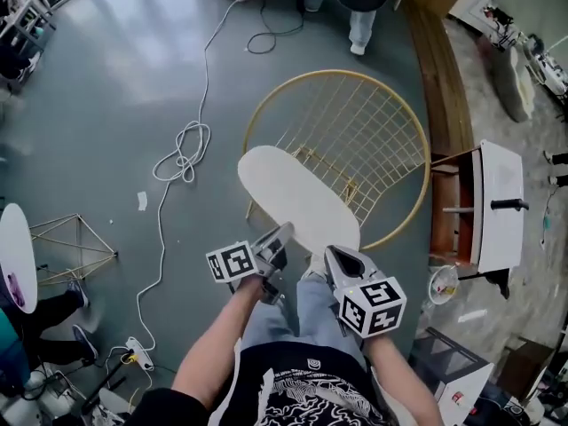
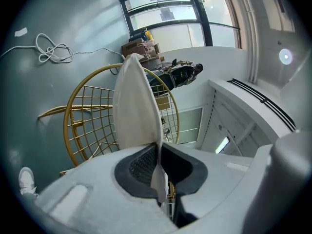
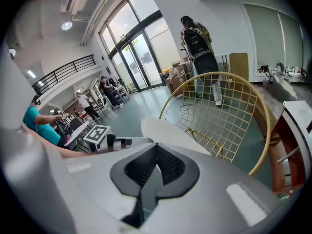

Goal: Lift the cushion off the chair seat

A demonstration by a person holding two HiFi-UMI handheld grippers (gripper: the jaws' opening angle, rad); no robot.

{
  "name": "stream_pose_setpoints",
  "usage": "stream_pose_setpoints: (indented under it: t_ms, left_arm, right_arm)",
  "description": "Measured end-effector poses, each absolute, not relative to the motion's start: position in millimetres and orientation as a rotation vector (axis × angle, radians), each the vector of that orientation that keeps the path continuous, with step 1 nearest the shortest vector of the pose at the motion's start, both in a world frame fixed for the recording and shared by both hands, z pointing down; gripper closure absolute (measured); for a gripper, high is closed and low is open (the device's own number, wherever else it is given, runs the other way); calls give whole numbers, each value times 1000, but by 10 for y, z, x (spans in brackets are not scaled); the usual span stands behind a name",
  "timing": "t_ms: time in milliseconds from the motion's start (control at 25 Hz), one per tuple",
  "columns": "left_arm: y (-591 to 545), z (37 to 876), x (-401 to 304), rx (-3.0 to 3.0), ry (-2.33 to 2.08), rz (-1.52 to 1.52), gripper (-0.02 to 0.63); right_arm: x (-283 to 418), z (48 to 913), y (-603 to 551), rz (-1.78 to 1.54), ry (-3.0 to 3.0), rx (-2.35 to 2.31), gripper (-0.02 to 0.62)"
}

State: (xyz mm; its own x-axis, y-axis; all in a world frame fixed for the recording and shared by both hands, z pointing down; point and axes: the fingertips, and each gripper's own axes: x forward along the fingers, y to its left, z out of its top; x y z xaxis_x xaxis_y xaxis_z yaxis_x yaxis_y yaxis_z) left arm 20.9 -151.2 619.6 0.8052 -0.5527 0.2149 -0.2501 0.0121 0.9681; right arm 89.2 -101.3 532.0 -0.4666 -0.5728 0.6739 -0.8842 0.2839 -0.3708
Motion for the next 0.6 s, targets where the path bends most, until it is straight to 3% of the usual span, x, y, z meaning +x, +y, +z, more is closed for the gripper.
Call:
stream_pose_setpoints:
  t_ms: [600]
  left_arm:
    - [-1143, 5089, -147, 1735, -738, -289, 580]
  right_arm:
    - [599, 4591, -986, 841, -2297, 1362, 600]
